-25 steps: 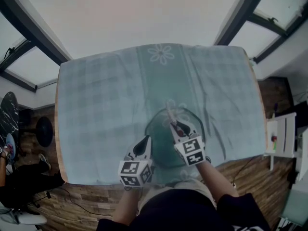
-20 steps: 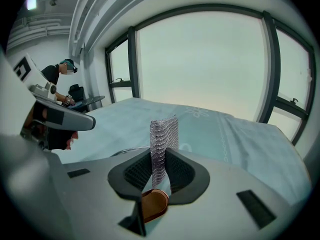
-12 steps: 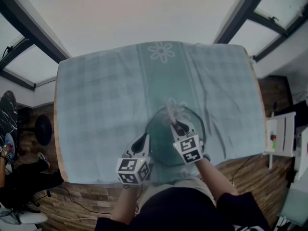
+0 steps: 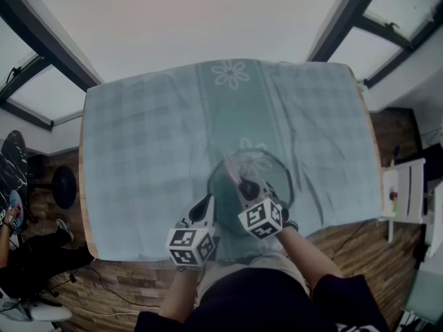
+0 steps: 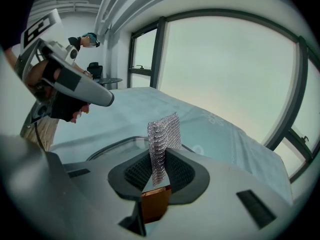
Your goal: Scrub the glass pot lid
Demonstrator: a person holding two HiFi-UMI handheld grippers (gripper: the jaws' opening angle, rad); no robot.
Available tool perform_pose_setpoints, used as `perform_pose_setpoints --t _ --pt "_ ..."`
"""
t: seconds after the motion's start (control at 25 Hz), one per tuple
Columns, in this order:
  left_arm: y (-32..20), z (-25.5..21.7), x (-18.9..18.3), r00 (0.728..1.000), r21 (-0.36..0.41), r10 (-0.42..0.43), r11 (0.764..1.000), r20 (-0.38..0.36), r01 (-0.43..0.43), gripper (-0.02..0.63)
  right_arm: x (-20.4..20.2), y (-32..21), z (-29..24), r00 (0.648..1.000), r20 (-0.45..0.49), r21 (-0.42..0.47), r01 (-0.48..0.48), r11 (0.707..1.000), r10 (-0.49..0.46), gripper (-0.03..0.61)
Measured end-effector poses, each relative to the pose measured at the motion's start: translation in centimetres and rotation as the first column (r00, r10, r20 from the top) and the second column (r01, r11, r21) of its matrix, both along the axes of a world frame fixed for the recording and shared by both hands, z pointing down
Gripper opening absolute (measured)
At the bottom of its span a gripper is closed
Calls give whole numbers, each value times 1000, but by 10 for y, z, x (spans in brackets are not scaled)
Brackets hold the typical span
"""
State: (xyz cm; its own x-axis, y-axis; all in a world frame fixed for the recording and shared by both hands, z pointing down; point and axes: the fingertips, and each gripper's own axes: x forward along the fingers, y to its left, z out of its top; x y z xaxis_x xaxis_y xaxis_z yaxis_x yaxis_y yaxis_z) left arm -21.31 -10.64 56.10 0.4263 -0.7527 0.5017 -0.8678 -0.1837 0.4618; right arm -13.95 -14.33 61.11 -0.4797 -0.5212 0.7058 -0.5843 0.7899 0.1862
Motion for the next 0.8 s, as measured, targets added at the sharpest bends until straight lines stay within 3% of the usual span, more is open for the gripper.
perform_pose_setpoints --t 0.8 --pt "42 -13 -2 997 27 -74 997 16 74 2 -17 77 -2 986 -1 5 166 986 -166 72"
